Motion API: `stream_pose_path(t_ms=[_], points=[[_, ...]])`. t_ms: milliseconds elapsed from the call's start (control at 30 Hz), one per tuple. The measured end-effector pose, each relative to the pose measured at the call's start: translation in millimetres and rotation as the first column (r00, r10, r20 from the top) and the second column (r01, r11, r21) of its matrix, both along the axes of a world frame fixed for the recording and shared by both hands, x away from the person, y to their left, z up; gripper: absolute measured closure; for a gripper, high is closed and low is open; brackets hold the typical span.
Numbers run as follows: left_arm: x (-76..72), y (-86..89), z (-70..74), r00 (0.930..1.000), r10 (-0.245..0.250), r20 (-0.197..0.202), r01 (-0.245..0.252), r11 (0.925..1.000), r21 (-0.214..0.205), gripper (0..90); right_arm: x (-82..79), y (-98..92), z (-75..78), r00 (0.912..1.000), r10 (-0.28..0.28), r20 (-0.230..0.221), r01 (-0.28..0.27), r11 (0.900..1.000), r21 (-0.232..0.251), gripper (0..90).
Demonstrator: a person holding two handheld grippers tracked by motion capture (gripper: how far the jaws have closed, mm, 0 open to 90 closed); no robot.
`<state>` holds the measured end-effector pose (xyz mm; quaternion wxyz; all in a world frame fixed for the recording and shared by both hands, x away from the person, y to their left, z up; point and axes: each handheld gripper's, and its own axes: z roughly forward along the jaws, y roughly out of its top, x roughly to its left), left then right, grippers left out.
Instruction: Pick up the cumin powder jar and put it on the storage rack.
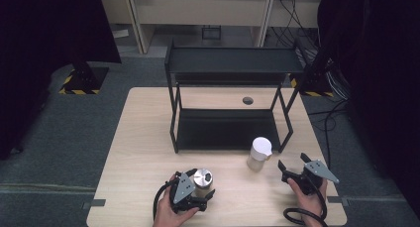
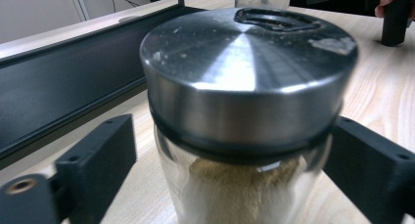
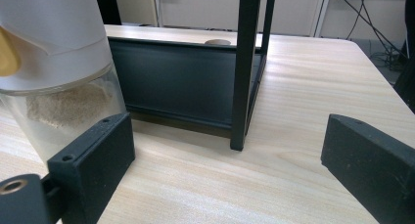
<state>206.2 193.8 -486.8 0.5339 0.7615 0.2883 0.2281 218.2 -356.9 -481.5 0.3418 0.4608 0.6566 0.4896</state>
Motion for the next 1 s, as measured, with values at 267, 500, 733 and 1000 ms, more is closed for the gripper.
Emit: stream_pose_path(t_ms=[267, 500, 733, 1000], points=[[2.8, -0.5, 1.3, 0.9996, -0.028, 0.003, 0.028, 0.9995, 0.016, 29.5, 0.1, 0.4, 0.1, 1.0000, 0.002, -0.001, -0.002, 1.0000, -0.001, 5.9], [1.4, 0.5, 0.1, 0.9995, -0.030, 0.010, 0.030, 0.9995, 0.011, 30.5, 0.2, 1.0, 0.3, 1.0000, 0.005, -0.001, -0.005, 1.0000, -0.004, 6.1], [-5.7, 2.6, -3.7, 0.9987, -0.009, 0.050, 0.010, 0.9996, -0.025, 30.7, 0.6, 0.8, 0.5, 1.0000, 0.009, -0.001, -0.009, 0.9999, -0.007, 6.2], [-16.1, 5.6, 1.6, 0.9937, 0.027, 0.109, -0.020, 0.9977, -0.065, 30.8, 0.3, 1.6, 0.5, 1.0000, 0.007, 0.000, -0.007, 0.9999, -0.010, 6.4]])
